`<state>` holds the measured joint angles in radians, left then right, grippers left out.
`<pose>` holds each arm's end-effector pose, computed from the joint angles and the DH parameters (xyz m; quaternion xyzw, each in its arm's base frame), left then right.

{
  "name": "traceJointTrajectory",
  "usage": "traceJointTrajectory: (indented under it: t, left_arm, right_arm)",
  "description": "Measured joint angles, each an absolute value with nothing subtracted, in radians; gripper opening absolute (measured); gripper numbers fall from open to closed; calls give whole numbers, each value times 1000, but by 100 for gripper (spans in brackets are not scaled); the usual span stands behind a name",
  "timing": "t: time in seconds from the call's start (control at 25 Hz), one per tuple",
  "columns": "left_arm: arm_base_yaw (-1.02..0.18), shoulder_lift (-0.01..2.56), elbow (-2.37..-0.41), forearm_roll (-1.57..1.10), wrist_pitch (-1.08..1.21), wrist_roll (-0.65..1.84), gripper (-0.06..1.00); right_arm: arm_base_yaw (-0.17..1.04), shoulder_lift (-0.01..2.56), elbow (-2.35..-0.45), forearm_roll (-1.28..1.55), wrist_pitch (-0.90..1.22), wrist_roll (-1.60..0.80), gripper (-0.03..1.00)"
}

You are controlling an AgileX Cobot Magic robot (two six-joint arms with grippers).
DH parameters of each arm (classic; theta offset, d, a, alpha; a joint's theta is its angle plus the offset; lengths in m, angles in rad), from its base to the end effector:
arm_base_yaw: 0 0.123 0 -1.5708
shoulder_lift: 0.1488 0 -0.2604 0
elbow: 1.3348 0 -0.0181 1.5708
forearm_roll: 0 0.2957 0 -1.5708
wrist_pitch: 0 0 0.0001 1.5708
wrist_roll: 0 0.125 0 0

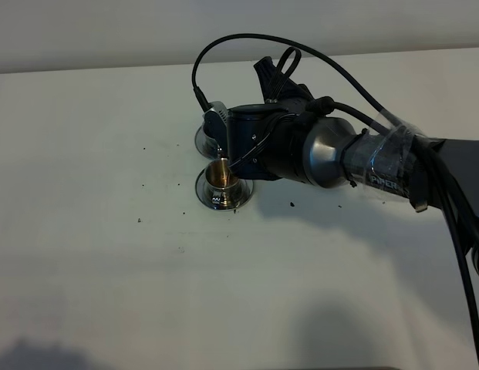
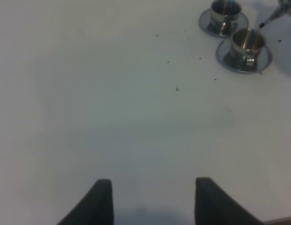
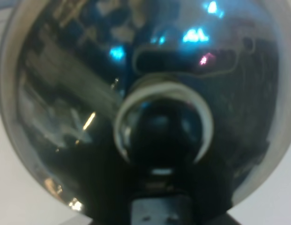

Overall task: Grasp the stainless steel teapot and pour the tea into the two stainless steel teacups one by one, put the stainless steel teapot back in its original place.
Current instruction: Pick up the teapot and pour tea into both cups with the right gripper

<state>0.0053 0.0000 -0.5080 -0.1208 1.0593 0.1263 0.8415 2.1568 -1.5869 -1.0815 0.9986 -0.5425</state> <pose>0.0885 -0.0127 0.2870 0.0539 0.8475 -0.0257 0.5274 0.3903 0.2974 0.1198 -0.7460 0.4941 -0.4341 0.1042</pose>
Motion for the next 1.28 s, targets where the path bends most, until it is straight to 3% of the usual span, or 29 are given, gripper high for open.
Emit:
traceJointTrajectory:
  t: [1.28]
  left_arm:
    - [5,0,-508,-121,1059,126,43]
  right_arm:
    - [861,2157,-1587,-1220,947,-628,18]
